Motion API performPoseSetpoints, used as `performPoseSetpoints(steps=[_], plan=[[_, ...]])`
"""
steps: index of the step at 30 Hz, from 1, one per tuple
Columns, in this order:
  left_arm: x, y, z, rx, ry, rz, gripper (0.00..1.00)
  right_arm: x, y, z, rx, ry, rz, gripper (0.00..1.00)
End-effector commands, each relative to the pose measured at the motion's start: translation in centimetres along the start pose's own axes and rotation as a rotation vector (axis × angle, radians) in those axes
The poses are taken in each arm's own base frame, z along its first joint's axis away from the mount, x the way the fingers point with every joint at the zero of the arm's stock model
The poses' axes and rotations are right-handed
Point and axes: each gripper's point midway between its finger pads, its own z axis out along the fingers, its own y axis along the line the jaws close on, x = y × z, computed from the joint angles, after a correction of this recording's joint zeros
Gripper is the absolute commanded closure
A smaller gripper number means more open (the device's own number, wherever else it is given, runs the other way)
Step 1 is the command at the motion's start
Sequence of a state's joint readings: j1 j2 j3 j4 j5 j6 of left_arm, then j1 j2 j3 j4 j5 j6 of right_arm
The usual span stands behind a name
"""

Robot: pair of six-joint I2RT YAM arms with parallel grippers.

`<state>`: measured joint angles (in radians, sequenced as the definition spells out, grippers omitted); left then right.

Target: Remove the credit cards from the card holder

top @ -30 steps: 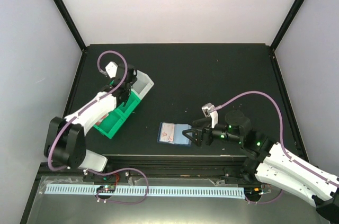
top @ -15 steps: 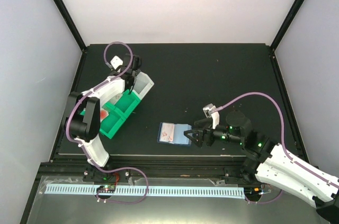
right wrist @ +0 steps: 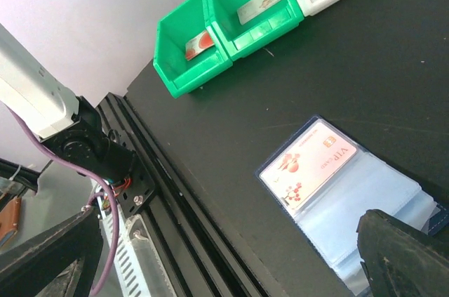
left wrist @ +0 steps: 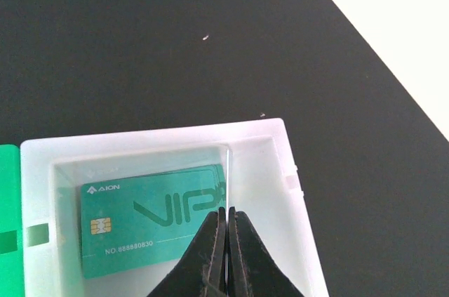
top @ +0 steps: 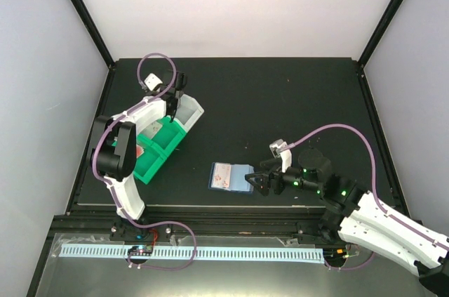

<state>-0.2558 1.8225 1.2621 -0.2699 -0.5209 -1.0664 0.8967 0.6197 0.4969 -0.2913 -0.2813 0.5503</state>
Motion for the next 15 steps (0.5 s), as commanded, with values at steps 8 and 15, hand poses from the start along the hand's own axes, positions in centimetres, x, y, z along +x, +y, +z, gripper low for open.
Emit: performPoseSetpoints(steps=[8,15], plan=[[0.1,0.8,1.9,-0.061,-0.002,-0.003,0.98,0.1,-0.1,0.7,0.0,0.02,-0.039,0.0],[0.9,0.8,2.6,-0.053,0.025,-0.015,0.96,0.3,-0.4,0.8,0.013,0.025,-0.035,0.0]])
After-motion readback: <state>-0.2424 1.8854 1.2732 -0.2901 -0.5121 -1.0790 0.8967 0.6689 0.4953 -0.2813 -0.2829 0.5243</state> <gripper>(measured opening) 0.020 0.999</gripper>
